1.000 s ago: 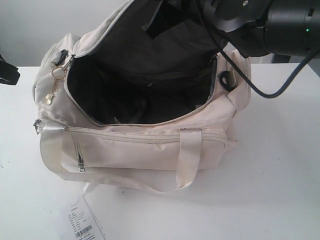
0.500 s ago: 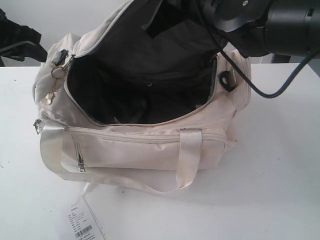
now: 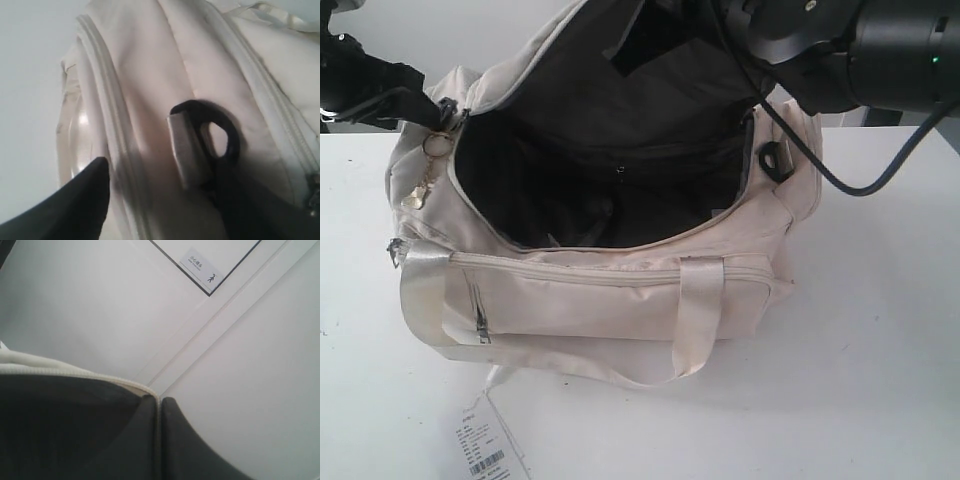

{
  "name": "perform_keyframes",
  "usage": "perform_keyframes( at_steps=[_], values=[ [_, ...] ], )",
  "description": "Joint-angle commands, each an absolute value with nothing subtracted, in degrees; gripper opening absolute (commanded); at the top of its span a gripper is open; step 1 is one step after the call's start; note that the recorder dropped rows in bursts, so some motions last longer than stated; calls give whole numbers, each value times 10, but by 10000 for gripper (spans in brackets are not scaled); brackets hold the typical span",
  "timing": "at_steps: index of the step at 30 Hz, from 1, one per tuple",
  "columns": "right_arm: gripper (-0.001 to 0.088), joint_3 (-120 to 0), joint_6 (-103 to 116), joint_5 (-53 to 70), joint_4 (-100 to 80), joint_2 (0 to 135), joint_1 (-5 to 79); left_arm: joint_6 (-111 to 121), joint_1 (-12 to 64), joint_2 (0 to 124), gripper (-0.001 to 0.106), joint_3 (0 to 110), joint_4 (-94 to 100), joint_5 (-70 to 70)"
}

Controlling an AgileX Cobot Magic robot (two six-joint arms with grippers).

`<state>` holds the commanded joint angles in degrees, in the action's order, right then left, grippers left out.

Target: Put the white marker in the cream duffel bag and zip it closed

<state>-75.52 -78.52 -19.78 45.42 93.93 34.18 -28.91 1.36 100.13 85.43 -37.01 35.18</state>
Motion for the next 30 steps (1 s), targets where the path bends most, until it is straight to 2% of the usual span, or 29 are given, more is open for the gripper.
perform_keyframes(
  at_steps=[3, 5, 6, 10, 11, 20, 25, 26, 28, 30],
  values=[
    [0, -755, -785, -198, 454, 939, 342, -298, 14, 1012, 620, 854, -376, 355],
    [0, -755, -785, -198, 454, 939, 342, -304, 14, 1016, 533, 854, -381, 355],
    [0, -755, -785, -198, 454, 939, 342, -312, 14, 1018, 472, 854, -386, 355],
    [0, -755, -785, -198, 454, 939, 342, -337, 14, 1019, 69, 854, -398, 361],
    [0, -755, -785, -198, 454, 939, 342, -348, 14, 1019, 2, 854, -398, 362],
    [0, -755, -785, -198, 454, 939, 342, -344, 14, 1018, 13, 854, -398, 386],
    [0, -755, -739, -191, 455, 939, 342, -350, 14, 1014, 185, 854, -398, 380],
    [0, -755, -712, -188, 458, 939, 342, -357, 14, 1013, 191, 854, -398, 378],
    [0, -755, -660, -172, 465, 939, 342, -372, 14, 1013, 131, 854, -398, 378],
    [0, -755, -622, -139, 465, 938, 342, -377, 14, 1013, 1, 854, -399, 376]
  ],
)
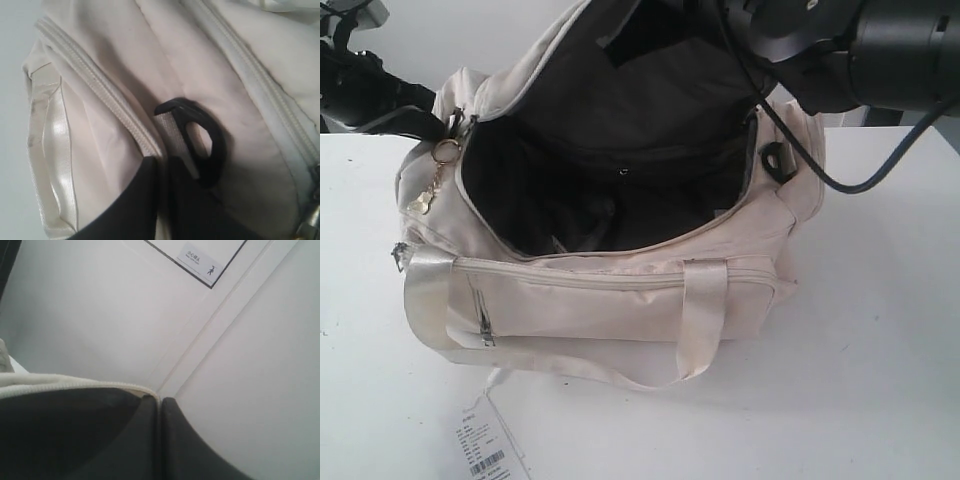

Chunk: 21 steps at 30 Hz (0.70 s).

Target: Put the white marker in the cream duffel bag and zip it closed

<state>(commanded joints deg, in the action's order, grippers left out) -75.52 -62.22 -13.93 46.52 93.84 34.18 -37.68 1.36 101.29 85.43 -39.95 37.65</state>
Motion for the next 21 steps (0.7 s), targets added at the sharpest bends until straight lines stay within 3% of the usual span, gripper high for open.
perform_keyframes(
  at_steps=[11, 15, 18, 21],
  values=[
    [0, -755, -598, 137, 459, 928, 342, -369, 14, 1013, 0, 854, -403, 378],
    [7, -755, -592, 227, 357, 925, 342, -368, 14, 1013, 0, 854, -403, 378],
    [104, -755, -542, 281, 276, 925, 342, -367, 14, 1013, 0, 854, -407, 378],
    [353, -755, -511, 344, 269, 925, 342, -367, 14, 1013, 0, 854, -409, 378]
  ],
)
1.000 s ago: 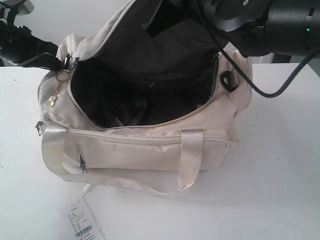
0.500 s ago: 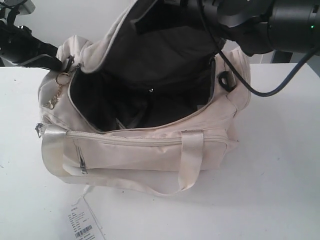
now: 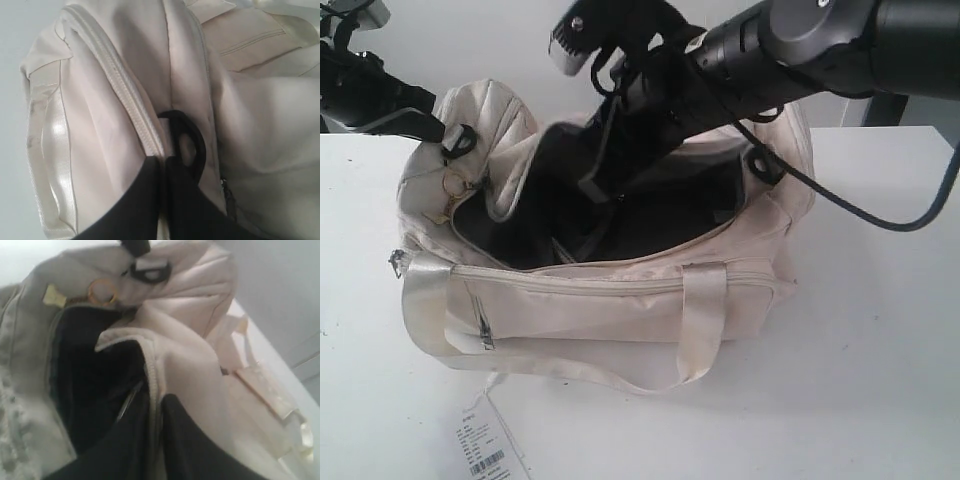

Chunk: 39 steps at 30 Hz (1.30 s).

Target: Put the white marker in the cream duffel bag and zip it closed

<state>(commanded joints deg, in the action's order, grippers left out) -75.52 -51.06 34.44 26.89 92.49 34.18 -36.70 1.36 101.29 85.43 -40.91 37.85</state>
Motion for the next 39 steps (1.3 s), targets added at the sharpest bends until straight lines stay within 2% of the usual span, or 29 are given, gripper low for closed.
perform_keyframes(
  at_steps=[2, 4, 5, 9, 13, 17, 19, 23, 24, 26, 29, 35, 39],
  values=[
    [591, -755, -472, 388, 269, 925, 342, -367, 14, 1013, 0, 854, -411, 378],
    [758, -755, -432, 435, 268, 924, 342, -367, 14, 1013, 0, 854, -414, 380],
    [795, -755, -421, 456, 263, 921, 342, -367, 14, 1013, 0, 854, -418, 380],
    [796, -755, -360, 503, 296, 896, 342, -375, 14, 1013, 0, 854, -427, 380],
    [796, -755, -444, 584, 467, 865, 343, -377, 14, 1013, 0, 854, -427, 380],
    [771, -755, -518, 542, 523, 856, 362, -377, 14, 1013, 0, 854, -429, 380],
    [659, -755, -529, 481, 523, 864, 379, -377, 14, 1013, 0, 854, -429, 380],
    [282, -755, -584, 343, 524, 905, 414, -377, 14, 1013, 0, 854, -428, 387],
    [219, -755, -613, 319, 524, 918, 421, -377, 14, 1013, 0, 854, -428, 390],
    [178, -755, -664, 279, 524, 942, 432, -377, 14, 1013, 0, 854, -428, 391],
    [228, -756, -709, 216, 524, 981, 444, -377, 14, 1013, 0, 854, -428, 392],
    [586, -799, -745, 185, 524, 1047, 446, -377, 14, 1013, 0, 854, -429, 390],
    [618, -836, -748, 182, 514, 1083, 446, -377, 14, 1013, 0, 854, -429, 397]
  ],
)
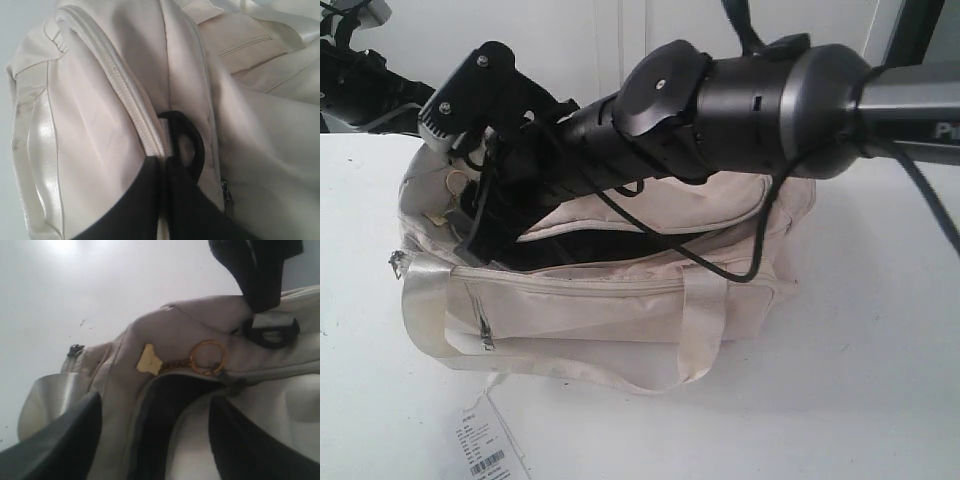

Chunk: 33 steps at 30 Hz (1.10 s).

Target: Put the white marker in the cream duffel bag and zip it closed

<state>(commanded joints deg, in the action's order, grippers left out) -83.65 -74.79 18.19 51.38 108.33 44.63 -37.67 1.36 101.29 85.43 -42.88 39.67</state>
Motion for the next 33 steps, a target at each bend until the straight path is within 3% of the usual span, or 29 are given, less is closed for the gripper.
perform_keyframes(
  at_steps=[24, 31, 33],
  values=[
    [606, -971, -822, 150, 504, 1222, 436, -377, 14, 1013, 0, 854, -432, 412],
    [578, -998, -822, 173, 505, 1253, 427, -379, 14, 1013, 0, 854, -432, 412],
    [533, -1006, -822, 177, 505, 1256, 427, -379, 14, 1013, 0, 854, -432, 412]
  ],
)
